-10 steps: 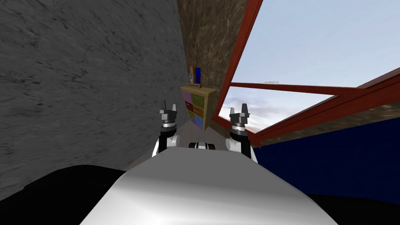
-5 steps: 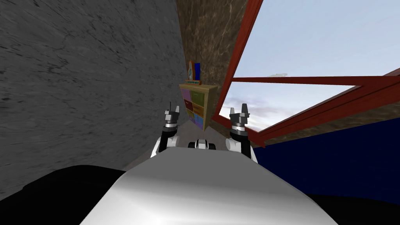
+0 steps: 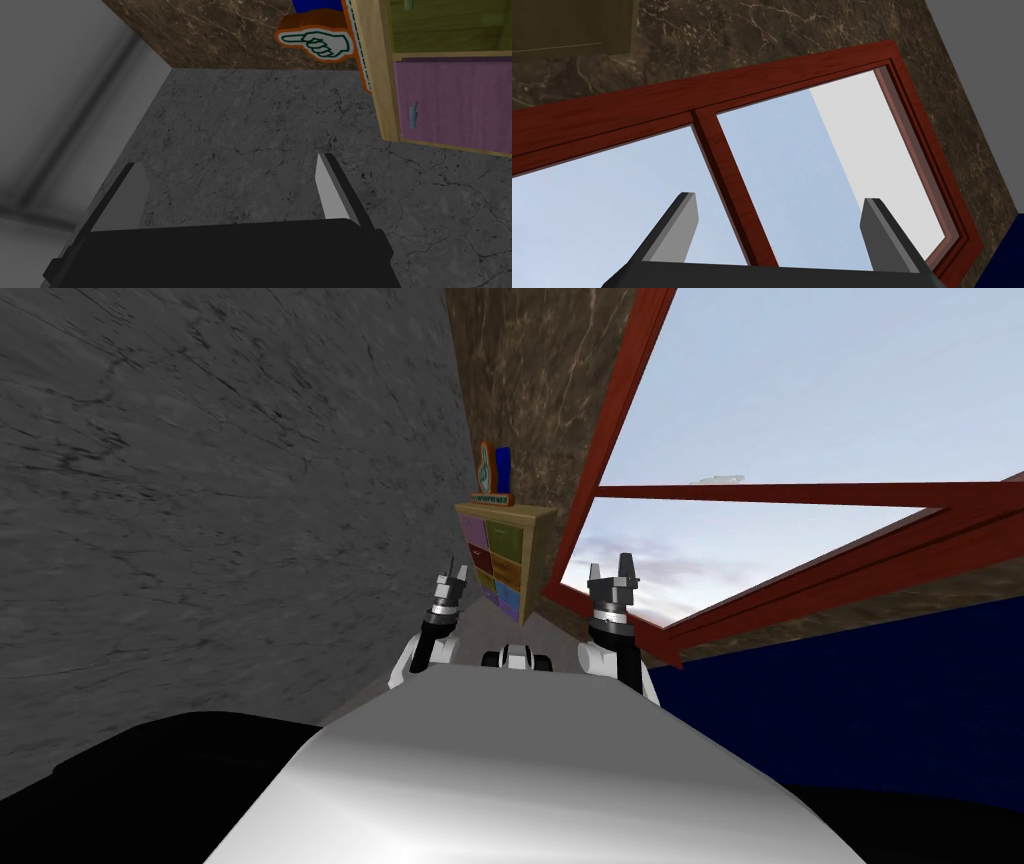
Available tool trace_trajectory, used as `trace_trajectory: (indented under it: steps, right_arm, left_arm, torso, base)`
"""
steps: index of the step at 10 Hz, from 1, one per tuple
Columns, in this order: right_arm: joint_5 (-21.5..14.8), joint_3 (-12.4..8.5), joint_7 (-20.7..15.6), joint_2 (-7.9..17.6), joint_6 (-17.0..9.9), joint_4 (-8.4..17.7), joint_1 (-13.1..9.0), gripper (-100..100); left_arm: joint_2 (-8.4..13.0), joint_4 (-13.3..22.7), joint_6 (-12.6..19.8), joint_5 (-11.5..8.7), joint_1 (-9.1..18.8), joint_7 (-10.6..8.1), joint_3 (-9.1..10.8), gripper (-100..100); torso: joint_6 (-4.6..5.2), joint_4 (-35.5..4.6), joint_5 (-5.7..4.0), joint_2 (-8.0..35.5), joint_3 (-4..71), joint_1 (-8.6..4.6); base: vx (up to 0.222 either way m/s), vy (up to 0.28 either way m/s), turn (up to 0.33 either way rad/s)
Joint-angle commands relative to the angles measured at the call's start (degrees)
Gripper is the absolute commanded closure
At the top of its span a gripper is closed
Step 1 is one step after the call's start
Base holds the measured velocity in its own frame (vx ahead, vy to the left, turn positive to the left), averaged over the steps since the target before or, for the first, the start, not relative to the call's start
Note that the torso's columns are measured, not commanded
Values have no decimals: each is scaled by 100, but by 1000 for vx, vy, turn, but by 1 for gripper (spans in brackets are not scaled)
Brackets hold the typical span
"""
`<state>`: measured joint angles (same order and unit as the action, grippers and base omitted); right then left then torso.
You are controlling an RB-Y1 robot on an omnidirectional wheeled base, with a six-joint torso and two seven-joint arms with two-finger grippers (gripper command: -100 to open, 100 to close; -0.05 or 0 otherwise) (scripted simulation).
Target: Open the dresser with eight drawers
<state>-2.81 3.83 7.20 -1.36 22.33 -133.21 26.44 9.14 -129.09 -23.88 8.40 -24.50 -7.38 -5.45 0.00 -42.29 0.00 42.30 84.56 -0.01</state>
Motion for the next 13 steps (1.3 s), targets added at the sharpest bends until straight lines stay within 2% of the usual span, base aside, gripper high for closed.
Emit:
trace_trajectory:
  steps: [1, 4, 13]
  right_arm:
    - [0, 0, 0, 0, 0, 0, 0, 0]
    - [0, 0, 0, 0, 0, 0, 0, 0]
    - [0, 0, 0, 0, 0, 0, 0, 0]
  left_arm:
    - [125, 372, -71, 69, 79, 51, -54, -100]
    - [153, 795, -90, 171, 186, 119, -141, -100]
    - [-101, 1911, -143, 444, 469, 299, -372, -100]
  torso:
    - [1, -2, -1, 5, -4, -3]
    - [0, 3, 2, -10, 6, 7]
    - [0, 0, 0, -2, 1, 1]
  base:
    - [56, 20, -57]
    - [84, 34, -59]
    - [68, 32, -52]
